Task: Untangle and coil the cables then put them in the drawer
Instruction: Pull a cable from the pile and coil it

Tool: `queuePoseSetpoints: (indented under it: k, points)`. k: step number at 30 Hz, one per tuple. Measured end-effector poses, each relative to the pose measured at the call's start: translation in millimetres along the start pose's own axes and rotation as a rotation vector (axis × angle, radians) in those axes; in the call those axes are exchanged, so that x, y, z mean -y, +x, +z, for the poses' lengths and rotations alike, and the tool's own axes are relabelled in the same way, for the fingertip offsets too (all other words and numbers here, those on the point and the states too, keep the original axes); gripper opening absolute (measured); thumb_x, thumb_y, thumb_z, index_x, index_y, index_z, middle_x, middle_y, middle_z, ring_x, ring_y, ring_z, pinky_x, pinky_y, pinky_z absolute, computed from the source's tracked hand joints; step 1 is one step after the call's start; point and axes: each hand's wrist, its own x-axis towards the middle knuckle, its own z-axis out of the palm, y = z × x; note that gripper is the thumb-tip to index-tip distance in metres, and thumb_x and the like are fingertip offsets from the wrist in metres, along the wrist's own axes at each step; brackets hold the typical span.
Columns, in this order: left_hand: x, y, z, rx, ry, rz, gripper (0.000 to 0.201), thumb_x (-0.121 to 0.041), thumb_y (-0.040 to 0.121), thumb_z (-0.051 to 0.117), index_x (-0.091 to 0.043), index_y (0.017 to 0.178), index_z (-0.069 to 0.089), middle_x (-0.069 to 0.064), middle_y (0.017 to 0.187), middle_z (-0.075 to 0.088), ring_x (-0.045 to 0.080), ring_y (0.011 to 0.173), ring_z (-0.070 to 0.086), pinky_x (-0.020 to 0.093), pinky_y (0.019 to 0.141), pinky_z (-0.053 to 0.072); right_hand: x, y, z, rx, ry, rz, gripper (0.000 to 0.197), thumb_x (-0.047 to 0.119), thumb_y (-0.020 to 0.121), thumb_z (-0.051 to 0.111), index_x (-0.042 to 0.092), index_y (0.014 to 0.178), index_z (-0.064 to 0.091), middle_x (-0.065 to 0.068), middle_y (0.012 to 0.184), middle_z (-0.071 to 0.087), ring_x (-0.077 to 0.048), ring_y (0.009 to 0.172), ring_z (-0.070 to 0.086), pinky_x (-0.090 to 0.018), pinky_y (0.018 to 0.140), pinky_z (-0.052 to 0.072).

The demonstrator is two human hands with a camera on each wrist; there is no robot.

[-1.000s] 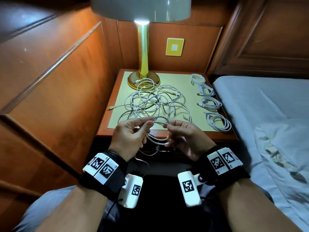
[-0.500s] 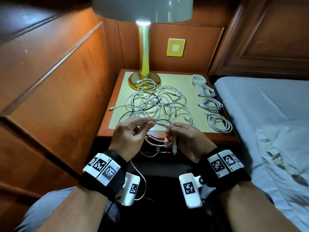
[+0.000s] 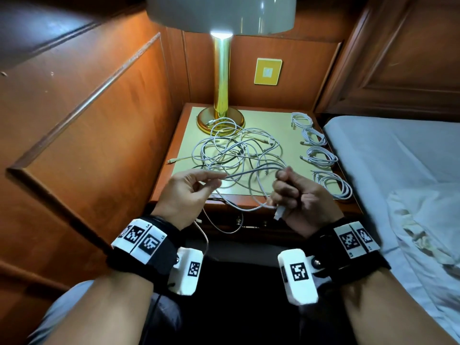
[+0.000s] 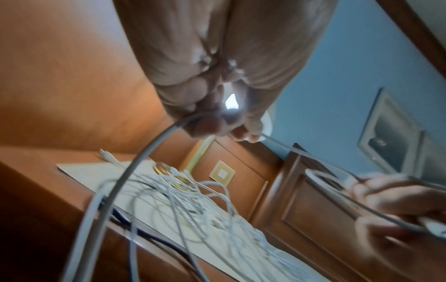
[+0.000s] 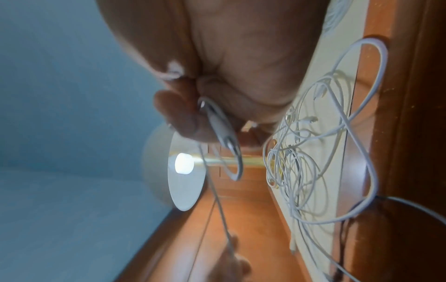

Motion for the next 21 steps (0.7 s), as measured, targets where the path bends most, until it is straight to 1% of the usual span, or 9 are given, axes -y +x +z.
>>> queuePoseSetpoints:
  k: [3,4,6,8,11,13,16,18,21]
  points:
    - [14.8,6.9,-14.7,-0.134,0.182,-0.010,0.021,-0.008,0.091,0.071,-0.026,0.098,0.079,-0.010,0.096,0.074,0.003,0.077,0.064,0.023,0.076,0.055,12.7,0.1,-10.0,-0.127,0.113,-0.133,0.026,0.027,0.102,0.041,0.020,0.078,0.046,0.009,0.050,0.035,-0.005,0.039,0.033,-0.026,0.063,0.034]
    - [17.3,7.1,-17.2,-0.177,0.226,0.005,0.022,-0.005,0.090,0.070,-0.024,0.097,0.079,-0.006,0.097,0.073,0.000,0.079,0.063,0.021,0.079,0.054,14.8,0.5,-13.5,-0.162,0.113,-0.177,0.028,0.029,0.105,0.038,0.020,0.079,0.047,0.009,0.051,0.038,-0.005,0.040,0.036,-0.026,0.063,0.034]
    - [17.0,5.1,-16.9,-0.186,0.284,0.050,0.024,0.001,0.089,0.069,-0.019,0.098,0.079,-0.005,0.092,0.070,-0.002,0.077,0.062,0.006,0.073,0.047,14.4,0.1,-17.2,-0.210,0.014,-0.286,0.028,0.030,0.105,0.038,0.017,0.083,0.052,0.007,0.055,0.047,-0.008,0.046,0.044,-0.025,0.060,0.038]
    - [11.5,-1.3,-9.8,-0.017,0.315,0.097,0.022,-0.003,0.089,0.070,-0.021,0.097,0.079,-0.011,0.089,0.068,0.003,0.079,0.063,0.006,0.073,0.045,7.5,-2.3,-14.2,-0.216,-0.255,-0.397,0.028,0.026,0.105,0.037,0.013,0.087,0.055,0.002,0.061,0.060,-0.014,0.055,0.056,-0.026,0.058,0.042]
    - [5.9,-12.1,6.3,0.310,0.254,0.154,0.018,-0.009,0.089,0.073,-0.022,0.098,0.080,-0.012,0.090,0.073,0.003,0.087,0.067,0.022,0.083,0.052,-7.5,-8.8,-1.1,-0.144,-0.717,-0.446,0.027,0.022,0.106,0.040,0.009,0.090,0.058,-0.005,0.072,0.072,-0.019,0.067,0.068,-0.024,0.065,0.049]
    - [3.7,-15.3,12.4,0.367,0.200,0.170,0.017,-0.010,0.089,0.073,-0.022,0.099,0.080,-0.012,0.090,0.075,0.003,0.087,0.069,0.026,0.085,0.055,-15.6,-10.5,3.1,-0.091,-0.947,-0.451,0.023,0.020,0.105,0.046,0.009,0.089,0.059,-0.003,0.079,0.075,-0.017,0.072,0.070,-0.019,0.069,0.051]
    - [-1.7,-15.7,12.8,0.343,0.111,0.185,0.011,-0.012,0.089,0.075,-0.022,0.092,0.079,-0.018,0.081,0.074,0.002,0.081,0.070,0.029,0.084,0.056,-23.2,-8.9,3.0,-0.066,-1.230,-0.492,0.022,0.023,0.103,0.051,0.015,0.087,0.064,0.015,0.079,0.073,-0.001,0.074,0.066,-0.016,0.069,0.047]
    - [-2.5,-13.7,11.4,0.310,0.050,0.208,0.006,-0.014,0.089,0.074,-0.018,0.092,0.078,-0.017,0.079,0.073,0.005,0.078,0.070,0.027,0.080,0.056,-26.5,-6.4,2.3,-0.049,-1.273,-0.463,0.021,0.024,0.102,0.053,0.019,0.085,0.063,0.013,0.070,0.068,-0.001,0.066,0.061,-0.020,0.064,0.044]
    - [2.5,-9.1,10.2,0.160,0.057,0.273,0.008,-0.026,0.089,0.073,-0.018,0.092,0.073,-0.007,0.080,0.070,0.014,0.074,0.066,0.031,0.071,0.054,-31.2,-2.7,3.7,-0.017,-1.215,-0.368,0.028,0.036,0.098,0.050,0.018,0.079,0.058,0.009,0.058,0.055,-0.006,0.054,0.050,-0.027,0.058,0.040]
